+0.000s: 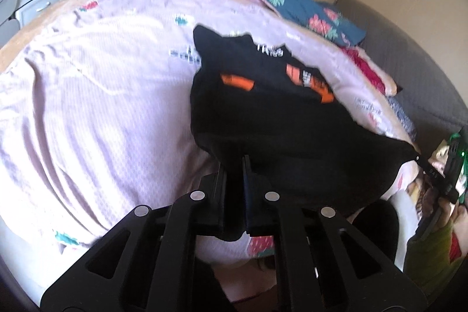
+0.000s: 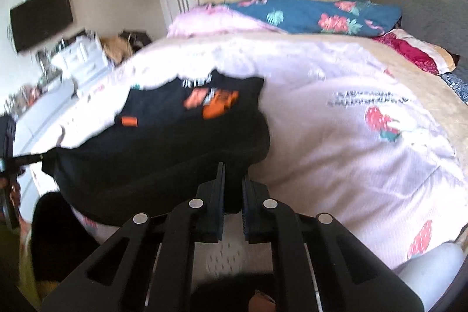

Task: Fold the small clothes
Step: 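Grasp the shirt hem with both grippers and lift it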

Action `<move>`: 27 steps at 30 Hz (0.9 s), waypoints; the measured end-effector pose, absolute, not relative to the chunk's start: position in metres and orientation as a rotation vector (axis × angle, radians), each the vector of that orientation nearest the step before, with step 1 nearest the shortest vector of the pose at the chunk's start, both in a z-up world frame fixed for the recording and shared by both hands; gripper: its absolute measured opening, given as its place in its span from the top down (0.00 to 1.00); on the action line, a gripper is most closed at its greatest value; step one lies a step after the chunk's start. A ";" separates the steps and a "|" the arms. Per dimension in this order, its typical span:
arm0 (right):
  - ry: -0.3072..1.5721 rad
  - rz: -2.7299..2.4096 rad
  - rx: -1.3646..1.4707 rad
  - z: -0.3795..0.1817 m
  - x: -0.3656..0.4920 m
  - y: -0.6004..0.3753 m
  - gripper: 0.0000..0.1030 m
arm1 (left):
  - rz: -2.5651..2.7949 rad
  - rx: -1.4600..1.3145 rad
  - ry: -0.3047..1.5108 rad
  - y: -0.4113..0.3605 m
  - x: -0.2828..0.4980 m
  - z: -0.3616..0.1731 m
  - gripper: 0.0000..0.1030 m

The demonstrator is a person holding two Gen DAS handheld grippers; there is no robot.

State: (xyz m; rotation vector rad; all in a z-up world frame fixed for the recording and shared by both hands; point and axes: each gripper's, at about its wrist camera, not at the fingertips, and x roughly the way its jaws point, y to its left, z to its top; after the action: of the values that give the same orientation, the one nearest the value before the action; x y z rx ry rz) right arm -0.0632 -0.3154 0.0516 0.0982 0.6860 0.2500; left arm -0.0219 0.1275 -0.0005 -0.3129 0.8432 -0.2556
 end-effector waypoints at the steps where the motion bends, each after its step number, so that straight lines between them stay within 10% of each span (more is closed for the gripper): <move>1: 0.674 0.244 0.106 0.054 -0.062 -0.318 0.92 | -0.255 -0.320 0.832 0.129 -0.020 0.003 0.97; 27: 0.550 0.143 0.251 0.083 -0.013 -0.329 0.92 | -0.176 -0.349 0.660 0.133 0.027 0.050 0.97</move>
State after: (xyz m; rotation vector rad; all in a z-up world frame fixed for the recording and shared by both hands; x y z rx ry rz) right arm -0.0127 -0.3292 0.0825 0.2508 0.5496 0.1434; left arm 0.0274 0.1328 0.0497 -0.3487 0.6604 -0.1760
